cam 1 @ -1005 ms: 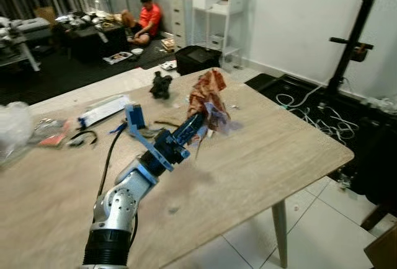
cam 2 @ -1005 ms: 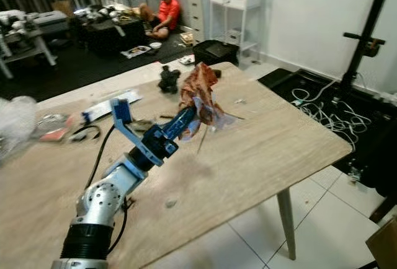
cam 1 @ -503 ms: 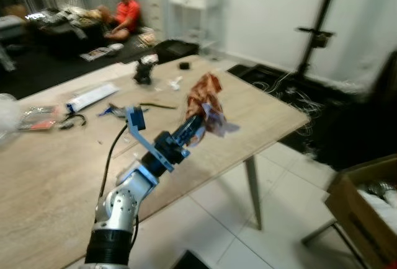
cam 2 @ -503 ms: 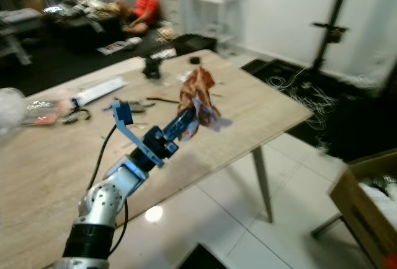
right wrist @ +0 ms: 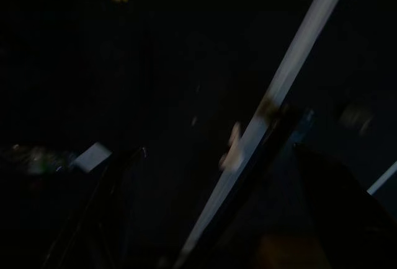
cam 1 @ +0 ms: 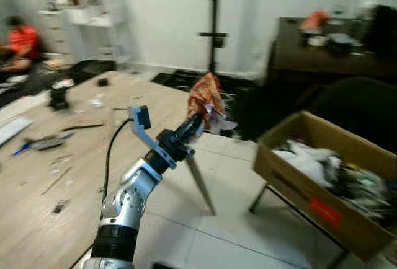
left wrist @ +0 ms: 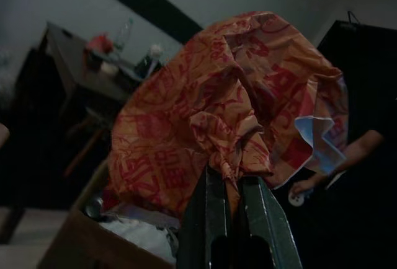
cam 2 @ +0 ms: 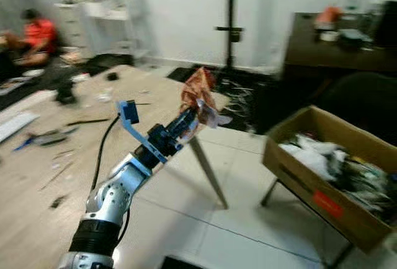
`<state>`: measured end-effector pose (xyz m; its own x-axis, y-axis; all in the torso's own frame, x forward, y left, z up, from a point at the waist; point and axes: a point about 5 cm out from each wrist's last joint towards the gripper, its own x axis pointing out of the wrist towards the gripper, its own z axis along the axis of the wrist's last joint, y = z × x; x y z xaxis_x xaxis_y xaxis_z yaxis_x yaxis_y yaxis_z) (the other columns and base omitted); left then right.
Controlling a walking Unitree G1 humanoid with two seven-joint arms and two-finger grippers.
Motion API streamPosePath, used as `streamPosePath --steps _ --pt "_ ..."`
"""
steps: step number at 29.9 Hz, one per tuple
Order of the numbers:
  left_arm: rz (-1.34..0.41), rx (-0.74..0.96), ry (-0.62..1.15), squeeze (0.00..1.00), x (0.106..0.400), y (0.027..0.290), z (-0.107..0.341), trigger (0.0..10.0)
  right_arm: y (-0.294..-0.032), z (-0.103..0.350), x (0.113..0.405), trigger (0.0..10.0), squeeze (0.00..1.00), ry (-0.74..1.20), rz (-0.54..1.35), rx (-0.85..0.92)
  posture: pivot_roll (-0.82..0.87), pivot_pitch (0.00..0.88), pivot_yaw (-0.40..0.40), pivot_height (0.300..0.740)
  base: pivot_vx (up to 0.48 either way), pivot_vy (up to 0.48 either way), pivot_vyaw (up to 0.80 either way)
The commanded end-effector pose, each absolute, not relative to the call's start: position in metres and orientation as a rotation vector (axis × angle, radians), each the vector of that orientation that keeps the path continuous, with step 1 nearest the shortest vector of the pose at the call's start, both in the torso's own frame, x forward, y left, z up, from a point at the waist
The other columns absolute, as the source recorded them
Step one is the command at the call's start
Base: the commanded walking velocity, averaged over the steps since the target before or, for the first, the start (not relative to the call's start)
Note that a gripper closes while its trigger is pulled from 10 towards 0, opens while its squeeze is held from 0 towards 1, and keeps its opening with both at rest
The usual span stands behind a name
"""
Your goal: Picking trash to rubbish bin
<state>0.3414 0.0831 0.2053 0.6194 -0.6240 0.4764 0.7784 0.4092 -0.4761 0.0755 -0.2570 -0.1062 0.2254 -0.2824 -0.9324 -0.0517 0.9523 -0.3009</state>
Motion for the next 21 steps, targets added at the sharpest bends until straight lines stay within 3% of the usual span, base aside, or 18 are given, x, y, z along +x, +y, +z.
streamPosePath --steps 1,21 --pt "-0.854 -0.730 -0.250 0.00 0.345 0.083 0.206 10.0 -0.253 -0.107 0.075 10.0 0.00 1.346 -0.152 -0.291 -0.28 0.092 0.105 0.740 0.000 0.000 -0.80" --pt "-0.733 -0.745 -0.275 0.00 0.355 0.089 0.203 10.0 -0.261 -0.104 0.081 10.0 0.00 1.334 -0.174 -0.353 -0.28 0.093 0.094 0.740 0.000 0.000 -0.80"
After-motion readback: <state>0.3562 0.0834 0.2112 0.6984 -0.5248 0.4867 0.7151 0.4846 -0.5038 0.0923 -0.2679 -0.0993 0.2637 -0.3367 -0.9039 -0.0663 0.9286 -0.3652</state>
